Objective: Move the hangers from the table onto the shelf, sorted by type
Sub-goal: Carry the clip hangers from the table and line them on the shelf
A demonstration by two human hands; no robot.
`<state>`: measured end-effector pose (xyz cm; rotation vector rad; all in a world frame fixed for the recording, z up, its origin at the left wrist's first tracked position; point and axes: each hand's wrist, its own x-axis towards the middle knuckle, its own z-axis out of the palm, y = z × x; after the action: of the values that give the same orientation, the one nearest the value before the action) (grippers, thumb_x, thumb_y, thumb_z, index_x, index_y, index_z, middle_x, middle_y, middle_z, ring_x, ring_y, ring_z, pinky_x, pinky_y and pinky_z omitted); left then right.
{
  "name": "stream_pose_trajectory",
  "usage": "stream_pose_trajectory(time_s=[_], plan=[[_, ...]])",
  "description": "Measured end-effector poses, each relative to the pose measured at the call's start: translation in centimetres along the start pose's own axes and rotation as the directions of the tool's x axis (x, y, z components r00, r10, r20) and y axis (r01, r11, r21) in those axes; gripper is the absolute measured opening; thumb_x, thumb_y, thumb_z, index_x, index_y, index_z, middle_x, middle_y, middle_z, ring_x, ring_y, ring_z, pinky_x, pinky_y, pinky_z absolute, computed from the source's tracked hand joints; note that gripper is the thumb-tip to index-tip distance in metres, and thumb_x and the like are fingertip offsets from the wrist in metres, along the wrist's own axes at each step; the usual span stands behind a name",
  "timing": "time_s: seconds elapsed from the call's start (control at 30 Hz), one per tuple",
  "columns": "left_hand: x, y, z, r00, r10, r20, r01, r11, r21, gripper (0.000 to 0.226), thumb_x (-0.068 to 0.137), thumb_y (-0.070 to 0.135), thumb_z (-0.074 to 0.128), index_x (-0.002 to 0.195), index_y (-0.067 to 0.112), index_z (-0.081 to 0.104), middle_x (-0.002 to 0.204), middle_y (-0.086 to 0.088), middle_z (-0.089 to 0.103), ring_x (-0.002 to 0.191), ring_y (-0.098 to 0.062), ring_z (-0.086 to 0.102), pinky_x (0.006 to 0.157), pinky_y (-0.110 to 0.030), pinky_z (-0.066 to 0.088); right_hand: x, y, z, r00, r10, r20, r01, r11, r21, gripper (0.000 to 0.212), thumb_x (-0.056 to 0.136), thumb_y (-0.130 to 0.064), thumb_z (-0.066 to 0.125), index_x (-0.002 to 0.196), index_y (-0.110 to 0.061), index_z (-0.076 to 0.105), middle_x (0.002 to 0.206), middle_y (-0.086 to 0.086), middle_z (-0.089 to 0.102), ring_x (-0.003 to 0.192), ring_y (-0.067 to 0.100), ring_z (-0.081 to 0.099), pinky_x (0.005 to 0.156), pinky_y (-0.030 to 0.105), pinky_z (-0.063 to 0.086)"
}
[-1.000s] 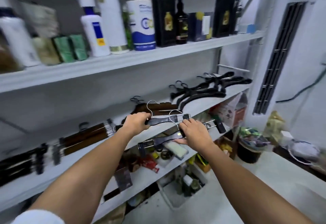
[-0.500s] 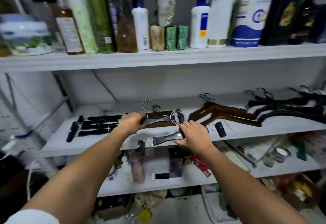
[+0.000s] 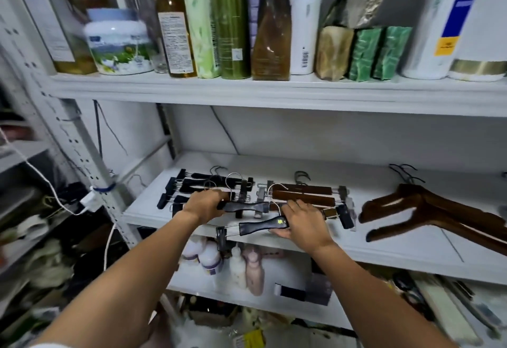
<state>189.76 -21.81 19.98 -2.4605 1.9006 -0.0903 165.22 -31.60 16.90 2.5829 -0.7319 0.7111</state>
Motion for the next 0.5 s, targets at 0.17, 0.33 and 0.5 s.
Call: stream_pose_trajectory(time_s=[0.17,0.33,0.5], plan=[[1.1,-2.7,2.0,0.999,-0.011,0.032,0.011,1.0,-0.015,0.025,0.087,0.029,0.057,0.111,0.022,0.056,0.116,0.003,0.062,0.106,-0.021,0.059,0.074,-0.031,0.044,2.9,-0.1,3.0,0.997,-0.07,-0.028,0.071,0.996,0.057,0.054,0.055,-0.067,0.072,0.07,-0.015,0.066,0.067,-0.001,0.063,0.061,0.017,0.061,0.049,0.023,0.047],[1.3,-5.2,3.4,0.995,-0.061,0.08,0.066,0.996,-0.06,0.023,0.086,0.026,0.058,0.108,0.025,0.057,0.11,0.005,0.063,0.103,-0.02,0.059,0.075,-0.03,0.043,4.8,-1.2,5.7,0.993,-0.119,0.0,0.118,0.984,0.132,0.057,0.052,-0.069,0.076,0.076,-0.018,0.069,0.075,-0.004,0.068,0.068,0.014,0.064,0.056,0.02,0.049],[1.8,-6.8,4.7,0.99,-0.081,0.117,0.088,0.994,-0.059,0.025,0.087,0.024,0.057,0.112,0.025,0.055,0.114,0.003,0.063,0.105,-0.021,0.059,0.08,-0.033,0.044,5.8,-2.4,7.5,0.985,-0.161,0.066,0.15,0.978,0.143,0.055,0.057,-0.07,0.072,0.077,-0.019,0.068,0.076,-0.005,0.066,0.069,0.013,0.064,0.057,0.023,0.052]])
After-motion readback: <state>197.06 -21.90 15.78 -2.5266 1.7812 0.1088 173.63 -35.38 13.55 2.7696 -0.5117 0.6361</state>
